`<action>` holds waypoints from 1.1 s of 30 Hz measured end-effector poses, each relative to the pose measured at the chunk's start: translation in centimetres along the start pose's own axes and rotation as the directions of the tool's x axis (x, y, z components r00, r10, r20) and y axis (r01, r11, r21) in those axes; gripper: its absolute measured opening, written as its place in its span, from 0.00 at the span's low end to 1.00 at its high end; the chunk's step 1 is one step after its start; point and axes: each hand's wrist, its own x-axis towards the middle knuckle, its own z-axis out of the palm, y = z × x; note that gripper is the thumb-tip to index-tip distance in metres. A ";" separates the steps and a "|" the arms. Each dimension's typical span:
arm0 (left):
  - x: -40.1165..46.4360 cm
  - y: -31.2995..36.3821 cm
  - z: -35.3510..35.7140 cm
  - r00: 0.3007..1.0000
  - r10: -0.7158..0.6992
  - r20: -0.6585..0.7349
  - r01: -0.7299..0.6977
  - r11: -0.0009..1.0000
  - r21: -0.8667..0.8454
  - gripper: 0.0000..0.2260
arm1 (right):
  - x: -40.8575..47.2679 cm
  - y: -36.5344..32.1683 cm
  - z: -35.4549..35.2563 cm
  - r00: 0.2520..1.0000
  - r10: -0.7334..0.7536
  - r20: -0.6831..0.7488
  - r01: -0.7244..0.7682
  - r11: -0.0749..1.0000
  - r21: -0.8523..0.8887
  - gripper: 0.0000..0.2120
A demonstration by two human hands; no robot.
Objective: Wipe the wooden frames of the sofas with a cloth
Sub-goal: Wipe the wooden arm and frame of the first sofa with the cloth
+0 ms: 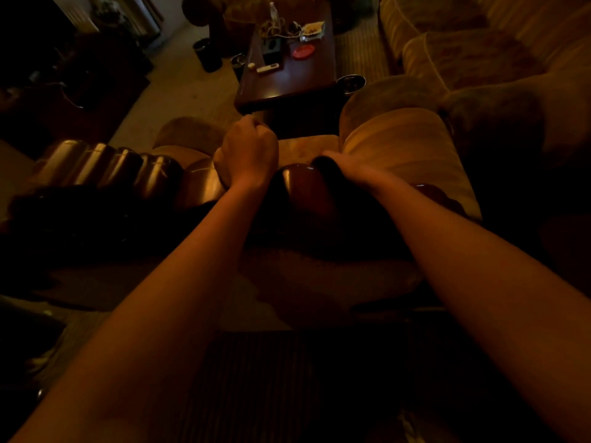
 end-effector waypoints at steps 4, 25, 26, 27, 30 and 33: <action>-0.3 0.7 -0.2 0.998 -0.031 0.047 0.028 0.998 0.054 0.15 | 0.2 2.6 -0.7 0.996 0.064 -0.060 -0.071 0.991 -0.117 0.21; -0.3 -0.1 -1.8 0.892 0.130 0.433 -0.129 0.991 -0.031 0.14 | -6.1 4.1 8.4 0.441 -0.181 -0.879 0.061 0.983 -0.172 0.25; -0.3 -0.1 -2.0 0.837 0.167 0.522 -0.187 0.982 -0.014 0.14 | -6.6 3.6 11.2 0.375 -0.139 -0.917 0.069 0.990 -0.122 0.25; -0.6 -0.2 -2.1 0.787 0.203 0.582 -0.271 0.962 0.031 0.14 | -6.7 3.0 13.8 0.311 -0.098 -0.945 0.119 0.991 -0.064 0.25; -1.2 -1.1 -1.7 0.704 0.386 0.595 -0.580 0.797 0.169 0.14 | -5.8 1.1 18.8 0.132 -0.065 -0.989 0.211 0.977 -0.036 0.22; -2.0 -1.7 -1.6 0.607 0.507 0.612 -0.723 0.672 0.161 0.16 | -6.4 1.4 16.5 0.067 -0.065 -0.996 0.258 0.965 -0.046 0.20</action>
